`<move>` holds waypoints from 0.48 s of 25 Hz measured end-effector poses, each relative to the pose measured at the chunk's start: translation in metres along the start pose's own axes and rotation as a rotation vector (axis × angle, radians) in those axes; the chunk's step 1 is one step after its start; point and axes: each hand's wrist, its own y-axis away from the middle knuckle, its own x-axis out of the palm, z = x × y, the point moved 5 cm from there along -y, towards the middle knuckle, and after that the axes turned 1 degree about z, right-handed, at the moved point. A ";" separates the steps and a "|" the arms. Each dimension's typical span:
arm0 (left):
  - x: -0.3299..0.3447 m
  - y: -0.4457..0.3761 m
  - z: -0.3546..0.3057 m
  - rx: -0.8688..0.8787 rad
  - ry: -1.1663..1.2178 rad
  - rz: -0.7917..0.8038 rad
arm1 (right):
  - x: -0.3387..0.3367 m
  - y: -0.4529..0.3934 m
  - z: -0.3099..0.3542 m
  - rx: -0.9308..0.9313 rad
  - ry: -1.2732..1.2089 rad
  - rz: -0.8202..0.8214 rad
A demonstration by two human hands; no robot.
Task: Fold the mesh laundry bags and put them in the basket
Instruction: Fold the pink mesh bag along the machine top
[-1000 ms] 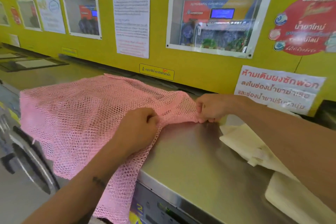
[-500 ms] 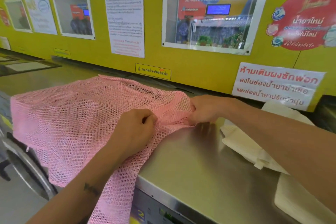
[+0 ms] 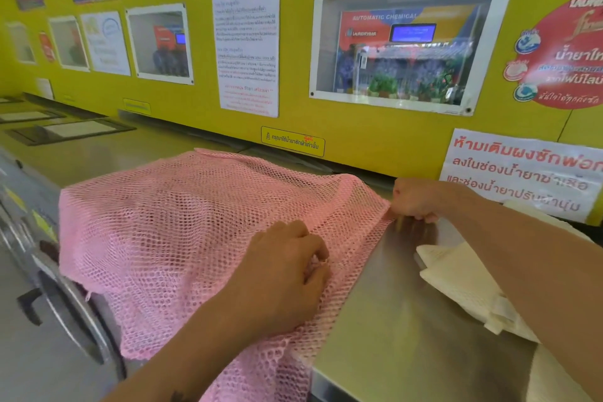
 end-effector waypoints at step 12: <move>-0.002 0.032 0.016 -0.175 -0.051 0.464 | -0.028 0.023 0.043 -0.250 0.536 -0.104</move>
